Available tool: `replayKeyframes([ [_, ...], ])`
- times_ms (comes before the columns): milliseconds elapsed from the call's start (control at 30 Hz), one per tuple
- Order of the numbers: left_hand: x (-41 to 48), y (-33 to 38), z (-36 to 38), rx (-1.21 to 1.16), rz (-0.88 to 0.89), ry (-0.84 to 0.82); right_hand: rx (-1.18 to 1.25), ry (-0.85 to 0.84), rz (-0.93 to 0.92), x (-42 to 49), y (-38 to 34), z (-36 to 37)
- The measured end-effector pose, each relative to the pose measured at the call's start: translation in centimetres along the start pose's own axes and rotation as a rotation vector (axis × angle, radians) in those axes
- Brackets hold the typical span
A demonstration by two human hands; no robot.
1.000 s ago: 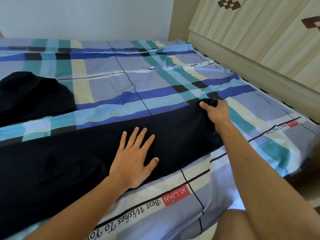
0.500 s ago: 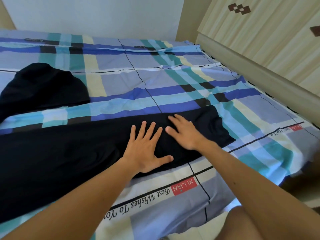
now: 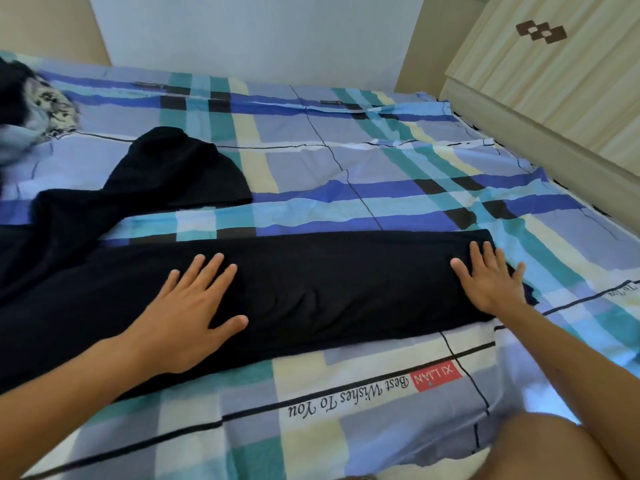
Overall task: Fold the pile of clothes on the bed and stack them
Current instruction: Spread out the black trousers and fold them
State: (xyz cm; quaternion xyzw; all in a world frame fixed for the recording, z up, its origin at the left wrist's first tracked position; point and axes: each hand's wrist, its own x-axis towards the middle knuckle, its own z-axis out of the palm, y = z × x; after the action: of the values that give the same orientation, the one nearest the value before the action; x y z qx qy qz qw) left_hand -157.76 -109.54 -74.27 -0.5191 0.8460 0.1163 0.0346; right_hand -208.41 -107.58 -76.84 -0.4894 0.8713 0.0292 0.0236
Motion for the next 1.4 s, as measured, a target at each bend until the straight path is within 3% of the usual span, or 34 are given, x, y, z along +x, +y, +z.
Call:
replayKeyframes([
  [100, -0.7, -0.7, 0.5, -0.028, 0.008, 0.015, 0.051, 0.035, -0.083, -0.7, -5.1, -1.3],
  [267, -1.3, -0.8, 1.1, -0.034, -0.016, 0.076, 0.296, -0.087, -0.553, -6.6, -18.6, -1.6],
  [367, -1.6, -1.4, 1.2, -0.026, -0.029, 0.048, 0.136, -0.031, -0.728, -9.6, -22.9, 0.3],
  [533, -2.0, -3.0, -2.3, 0.056, -0.037, -0.183, 0.009, -0.035, -0.623, -7.7, -22.1, -0.6],
  [633, -1.7, -3.9, -5.2, 0.032, -0.042, -0.215, -0.015, -0.066, -0.616, -6.7, -25.9, -2.8],
  [767, -1.7, -7.0, -7.8, -0.008, -0.122, -0.125, 0.166, -0.042, -0.819, -6.8, -36.9, -6.0],
  [967, -3.1, -12.1, -9.5, -0.106, -0.265, -0.123, 0.056, 0.19, -1.016, -7.5, -50.4, -7.4],
  [1133, -2.9, -12.4, -9.7, -0.155, -0.255, -0.065, 0.075, 0.248, -0.935, -6.1, -53.4, -6.1],
  [1200, -3.0, -12.6, -10.0, -0.145, -0.253, -0.007, 0.201, 0.314, -0.94, -5.8, -53.1, -6.1],
  [1300, -3.0, -13.1, -10.2, -0.13, -0.282, 0.126, 0.487, 0.254, -0.928, -6.4, -51.3, -7.6],
  [1400, -2.5, -13.1, -9.7, -0.122, -0.312, 0.297, 0.606, 0.263, -1.0, -8.8, -48.2, -10.2],
])
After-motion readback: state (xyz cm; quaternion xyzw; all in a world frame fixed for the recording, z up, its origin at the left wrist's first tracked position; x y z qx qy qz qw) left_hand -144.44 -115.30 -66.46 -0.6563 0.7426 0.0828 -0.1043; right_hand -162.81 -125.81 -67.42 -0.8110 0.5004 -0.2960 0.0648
